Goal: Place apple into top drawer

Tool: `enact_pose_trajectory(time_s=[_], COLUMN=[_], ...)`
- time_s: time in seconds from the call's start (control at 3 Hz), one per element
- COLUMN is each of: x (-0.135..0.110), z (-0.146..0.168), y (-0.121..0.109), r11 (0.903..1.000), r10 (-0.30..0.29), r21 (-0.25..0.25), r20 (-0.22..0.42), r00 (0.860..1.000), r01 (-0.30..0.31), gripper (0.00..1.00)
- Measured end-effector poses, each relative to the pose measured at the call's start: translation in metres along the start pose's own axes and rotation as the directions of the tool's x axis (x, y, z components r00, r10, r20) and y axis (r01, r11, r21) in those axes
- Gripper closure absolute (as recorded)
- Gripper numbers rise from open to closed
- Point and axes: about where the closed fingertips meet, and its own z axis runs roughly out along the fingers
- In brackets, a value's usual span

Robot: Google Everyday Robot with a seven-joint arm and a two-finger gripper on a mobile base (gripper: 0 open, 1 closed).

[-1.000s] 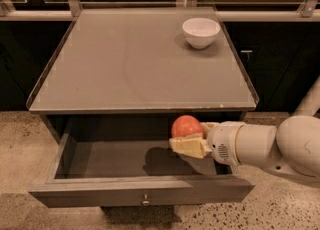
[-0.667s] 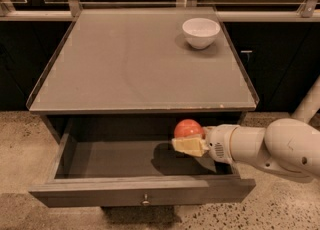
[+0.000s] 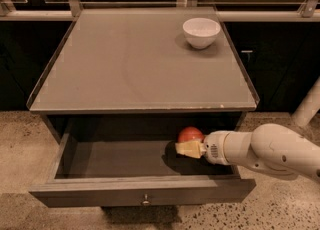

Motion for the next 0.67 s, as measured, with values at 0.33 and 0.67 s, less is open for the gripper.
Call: enact_pose_trajectory(time_s=[0.33, 0.67], x=[0.0147, 0.0148], z=[0.0157, 0.0165], y=[-0.0139, -0.0144], r11=[0.9989, 0.9988], r10=[0.044, 0.046], r21=[0.014, 0.014], r20=[-0.037, -0.039], r00=[0.998, 0.998], r01=[-0.044, -0.046], gripper=[1.0, 0.8])
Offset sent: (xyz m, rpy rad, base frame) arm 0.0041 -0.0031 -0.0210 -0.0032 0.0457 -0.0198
